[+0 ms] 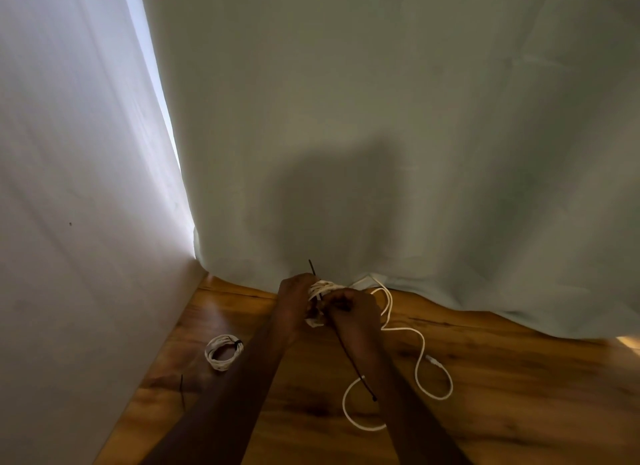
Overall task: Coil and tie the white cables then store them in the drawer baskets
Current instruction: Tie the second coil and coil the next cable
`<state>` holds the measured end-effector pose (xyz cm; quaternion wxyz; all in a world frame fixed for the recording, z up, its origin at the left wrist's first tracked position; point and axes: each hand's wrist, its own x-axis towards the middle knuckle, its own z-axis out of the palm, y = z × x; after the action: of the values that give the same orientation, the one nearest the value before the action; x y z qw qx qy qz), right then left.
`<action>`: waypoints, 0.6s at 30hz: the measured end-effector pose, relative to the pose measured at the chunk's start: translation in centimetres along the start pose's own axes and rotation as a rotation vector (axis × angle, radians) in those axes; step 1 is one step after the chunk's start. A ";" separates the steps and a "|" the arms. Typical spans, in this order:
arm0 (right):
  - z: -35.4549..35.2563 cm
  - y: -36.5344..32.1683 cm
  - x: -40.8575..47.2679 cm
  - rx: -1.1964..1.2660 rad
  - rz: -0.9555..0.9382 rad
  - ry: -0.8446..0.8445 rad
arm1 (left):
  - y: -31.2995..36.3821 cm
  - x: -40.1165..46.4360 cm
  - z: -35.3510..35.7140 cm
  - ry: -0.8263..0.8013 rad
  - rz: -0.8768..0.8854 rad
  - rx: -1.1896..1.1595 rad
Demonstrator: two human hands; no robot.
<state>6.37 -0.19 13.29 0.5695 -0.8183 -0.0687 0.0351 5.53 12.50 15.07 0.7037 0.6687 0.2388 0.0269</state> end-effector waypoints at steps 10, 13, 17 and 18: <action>-0.8 -1.0 -0.4 -0.049 0.015 0.090 | -0.4 -1.8 0.8 -0.065 -0.159 -0.242; -0.7 -1.0 -0.5 -0.053 0.007 0.107 | -0.9 -1.7 1.0 -0.065 -0.132 -0.185; -1.3 -0.4 -0.9 -0.059 0.002 0.031 | -0.4 -1.4 0.6 0.006 -0.056 -0.118; -1.5 -0.1 -1.0 -0.049 0.005 0.009 | -0.3 -1.1 0.5 0.027 -0.024 -0.072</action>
<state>5.55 -1.70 13.93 0.5494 -0.8324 -0.0647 0.0310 4.63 11.64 15.06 0.7243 0.6394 0.2554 0.0361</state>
